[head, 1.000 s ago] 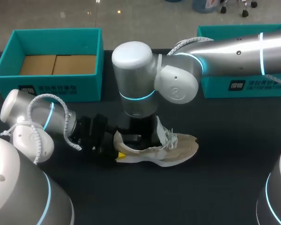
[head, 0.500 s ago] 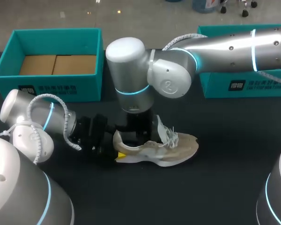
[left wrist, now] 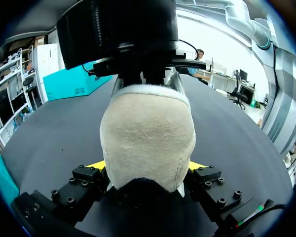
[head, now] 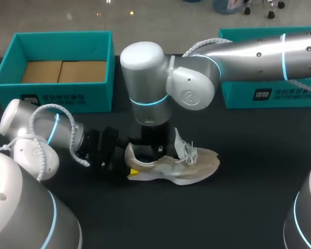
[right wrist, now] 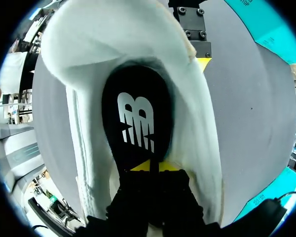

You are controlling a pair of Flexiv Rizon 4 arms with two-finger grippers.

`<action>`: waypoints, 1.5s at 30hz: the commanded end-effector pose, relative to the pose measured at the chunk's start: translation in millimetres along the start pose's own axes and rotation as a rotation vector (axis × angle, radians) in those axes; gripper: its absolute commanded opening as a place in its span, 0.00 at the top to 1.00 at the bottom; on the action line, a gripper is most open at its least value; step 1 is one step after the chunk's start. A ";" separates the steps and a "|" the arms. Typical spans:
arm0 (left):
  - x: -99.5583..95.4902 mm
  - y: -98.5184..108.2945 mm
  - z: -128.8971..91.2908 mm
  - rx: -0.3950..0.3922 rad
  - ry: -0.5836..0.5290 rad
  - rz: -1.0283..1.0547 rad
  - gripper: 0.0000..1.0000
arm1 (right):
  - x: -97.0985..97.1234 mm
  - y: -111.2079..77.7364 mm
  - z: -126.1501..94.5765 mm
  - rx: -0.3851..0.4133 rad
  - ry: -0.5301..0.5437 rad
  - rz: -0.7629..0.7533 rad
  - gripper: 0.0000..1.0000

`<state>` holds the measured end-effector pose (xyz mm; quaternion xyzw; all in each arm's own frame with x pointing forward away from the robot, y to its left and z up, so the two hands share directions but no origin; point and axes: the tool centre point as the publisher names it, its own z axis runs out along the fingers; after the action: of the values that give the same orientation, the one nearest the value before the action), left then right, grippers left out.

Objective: Take the shoe out of the shoebox, open the shoe tongue, remove and reinsert the insole, then place the shoe into the shoebox

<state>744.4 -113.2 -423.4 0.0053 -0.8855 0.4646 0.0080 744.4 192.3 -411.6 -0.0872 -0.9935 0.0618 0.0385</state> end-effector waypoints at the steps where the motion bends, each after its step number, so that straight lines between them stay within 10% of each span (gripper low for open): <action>1: -2.7 0.4 3.7 -0.002 -0.004 -0.001 1.00 | 10.5 -15.7 20.8 -0.058 -0.043 0.001 1.00; 31: -2.7 0.4 3.7 -0.002 -0.004 -0.001 1.00 | -5.1 -41.9 -45.3 -0.257 -0.150 0.026 1.00; 45: -2.7 0.4 3.7 -0.002 -0.004 -0.001 1.00 | -4.3 3.0 -65.4 -0.427 -0.059 -0.077 1.00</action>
<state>746.0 -114.8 -423.1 0.0059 -0.8854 0.4647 0.0076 749.3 199.9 -342.3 -0.0568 -0.9886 -0.1382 -0.0175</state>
